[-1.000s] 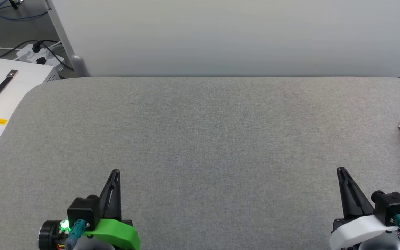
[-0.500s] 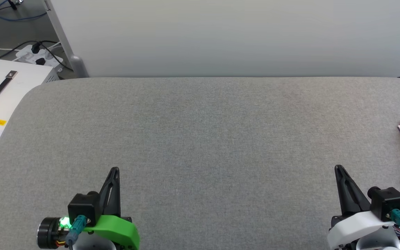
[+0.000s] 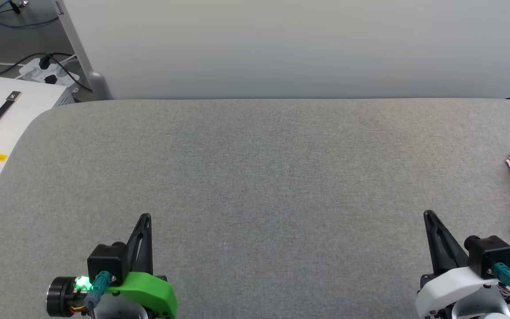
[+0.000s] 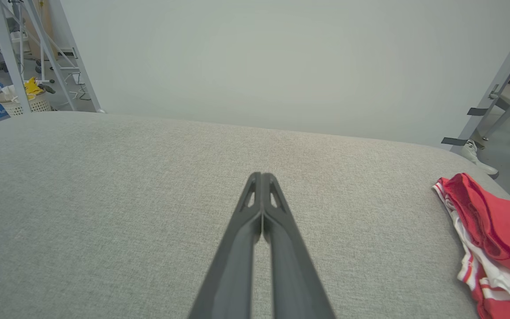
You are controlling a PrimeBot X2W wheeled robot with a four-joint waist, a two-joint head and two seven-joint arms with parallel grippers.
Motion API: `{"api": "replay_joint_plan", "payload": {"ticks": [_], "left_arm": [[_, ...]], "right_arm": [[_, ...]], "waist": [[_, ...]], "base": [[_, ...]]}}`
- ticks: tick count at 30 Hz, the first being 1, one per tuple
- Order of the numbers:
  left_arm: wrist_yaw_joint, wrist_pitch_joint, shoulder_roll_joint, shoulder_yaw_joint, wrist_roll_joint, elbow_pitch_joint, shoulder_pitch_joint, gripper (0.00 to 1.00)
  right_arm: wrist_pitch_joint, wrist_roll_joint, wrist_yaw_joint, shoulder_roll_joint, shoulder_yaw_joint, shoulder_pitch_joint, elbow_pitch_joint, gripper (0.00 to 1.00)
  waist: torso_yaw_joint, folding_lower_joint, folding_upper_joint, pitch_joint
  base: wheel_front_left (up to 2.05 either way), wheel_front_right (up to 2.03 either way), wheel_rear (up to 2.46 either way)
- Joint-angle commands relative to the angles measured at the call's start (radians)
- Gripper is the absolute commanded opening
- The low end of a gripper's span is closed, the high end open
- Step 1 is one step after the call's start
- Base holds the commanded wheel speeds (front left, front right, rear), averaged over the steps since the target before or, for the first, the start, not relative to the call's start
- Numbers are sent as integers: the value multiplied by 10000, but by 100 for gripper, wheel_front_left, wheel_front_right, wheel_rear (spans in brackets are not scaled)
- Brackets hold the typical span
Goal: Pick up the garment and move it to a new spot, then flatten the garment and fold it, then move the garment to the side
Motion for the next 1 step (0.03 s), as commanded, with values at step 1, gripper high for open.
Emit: {"api": "replay_joint_plan", "payload": {"ticks": [1], "left_arm": [[102, 46, -39, 39, 96, -53, -262, 0]], "right_arm": [[65, -68, -5, 42, 35, -227, -45, 0]], "waist": [[-3, 0, 0, -1]], "base": [[0, 0, 0]]}}
